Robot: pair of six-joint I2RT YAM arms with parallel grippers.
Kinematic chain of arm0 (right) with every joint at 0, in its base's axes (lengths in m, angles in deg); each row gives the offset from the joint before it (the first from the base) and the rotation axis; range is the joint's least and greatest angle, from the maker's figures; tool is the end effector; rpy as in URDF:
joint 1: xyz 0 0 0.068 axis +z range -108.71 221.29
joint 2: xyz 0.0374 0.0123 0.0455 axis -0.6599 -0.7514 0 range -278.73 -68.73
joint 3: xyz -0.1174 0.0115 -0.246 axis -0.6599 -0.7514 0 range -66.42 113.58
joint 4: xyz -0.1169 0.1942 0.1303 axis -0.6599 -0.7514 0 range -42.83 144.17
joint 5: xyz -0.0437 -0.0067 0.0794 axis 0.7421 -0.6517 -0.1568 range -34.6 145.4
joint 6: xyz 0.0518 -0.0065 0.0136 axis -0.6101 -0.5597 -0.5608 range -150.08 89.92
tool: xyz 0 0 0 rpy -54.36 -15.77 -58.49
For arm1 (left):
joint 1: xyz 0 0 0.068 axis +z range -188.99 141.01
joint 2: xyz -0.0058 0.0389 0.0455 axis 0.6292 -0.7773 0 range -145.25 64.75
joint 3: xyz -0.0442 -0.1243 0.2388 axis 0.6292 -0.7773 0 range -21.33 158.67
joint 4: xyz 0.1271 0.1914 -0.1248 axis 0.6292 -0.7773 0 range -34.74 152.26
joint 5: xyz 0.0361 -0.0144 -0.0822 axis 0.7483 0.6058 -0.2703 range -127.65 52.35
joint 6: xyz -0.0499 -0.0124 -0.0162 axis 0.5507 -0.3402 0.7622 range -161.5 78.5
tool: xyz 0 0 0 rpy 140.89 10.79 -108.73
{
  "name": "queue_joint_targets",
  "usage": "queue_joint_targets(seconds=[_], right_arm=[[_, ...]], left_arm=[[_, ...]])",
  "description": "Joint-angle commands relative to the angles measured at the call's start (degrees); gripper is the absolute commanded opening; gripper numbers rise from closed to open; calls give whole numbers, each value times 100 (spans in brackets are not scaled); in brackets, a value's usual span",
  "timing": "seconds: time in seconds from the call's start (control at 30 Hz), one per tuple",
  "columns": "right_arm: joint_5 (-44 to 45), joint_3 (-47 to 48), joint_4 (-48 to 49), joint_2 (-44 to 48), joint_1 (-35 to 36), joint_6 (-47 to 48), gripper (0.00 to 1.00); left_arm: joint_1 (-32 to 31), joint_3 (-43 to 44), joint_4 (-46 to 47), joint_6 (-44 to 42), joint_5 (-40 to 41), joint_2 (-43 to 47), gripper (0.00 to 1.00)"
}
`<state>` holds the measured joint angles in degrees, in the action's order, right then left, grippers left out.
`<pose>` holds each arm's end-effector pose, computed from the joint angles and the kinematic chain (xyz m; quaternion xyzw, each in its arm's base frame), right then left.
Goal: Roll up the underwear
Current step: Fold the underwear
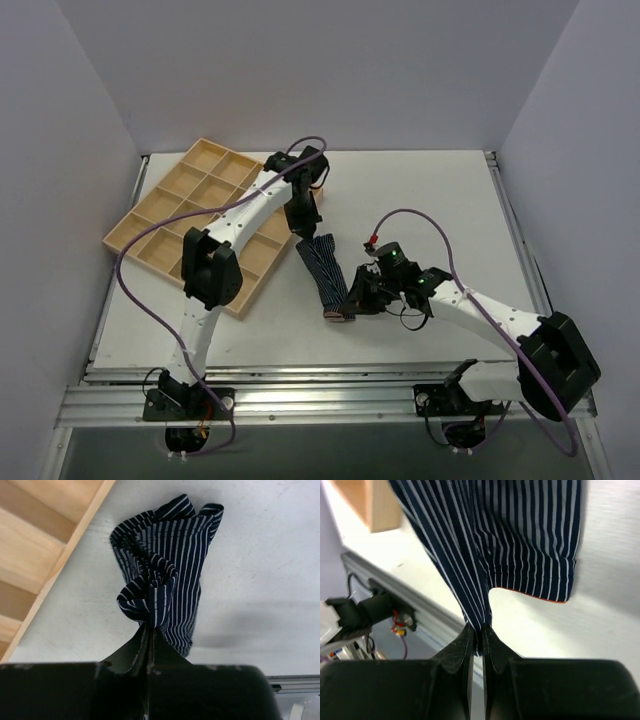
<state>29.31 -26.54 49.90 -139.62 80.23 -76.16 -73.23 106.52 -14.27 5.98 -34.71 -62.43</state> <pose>0.1931 0.1762 0.2269 -0.0496 0.8700 0.4503 0.1946 0.3735 -0.2521 0.2805 -0.1175 0.9851 -0.0612 0.1097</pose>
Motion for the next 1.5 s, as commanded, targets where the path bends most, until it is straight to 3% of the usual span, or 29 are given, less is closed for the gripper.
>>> queue_joint_targets(seconds=[0.0,0.3,0.4,0.6,1.03,1.17,1.23,1.47], right_arm=[[-265,-401,391,-241,-220,29,0],[-748,-736,1261,-1040,-721,425,0],[-661,-701,1122,-1006,-756,548,0],[-626,-701,851,-847,-976,706,0],[481,705,-495,-1409,-1169,1365,0],[902,960,-758,-1498,-1178,1514,19],[1105,1074,-864,-1515,-1169,1637,21],[1536,1487,-1040,-1805,-1169,2006,49]], left_arm=[[-231,502,139,-240,-74,-597,2],[-382,1654,-195,-160,-83,-1634,2],[-382,2041,-406,-204,-22,-1837,2],[-312,1700,-56,-90,84,-1714,2],[-136,1646,68,24,216,-1732,2],[-74,1646,112,-20,163,-1749,2],[-48,1638,147,-29,137,-1749,2],[66,1716,340,-90,-109,-1872,2]])
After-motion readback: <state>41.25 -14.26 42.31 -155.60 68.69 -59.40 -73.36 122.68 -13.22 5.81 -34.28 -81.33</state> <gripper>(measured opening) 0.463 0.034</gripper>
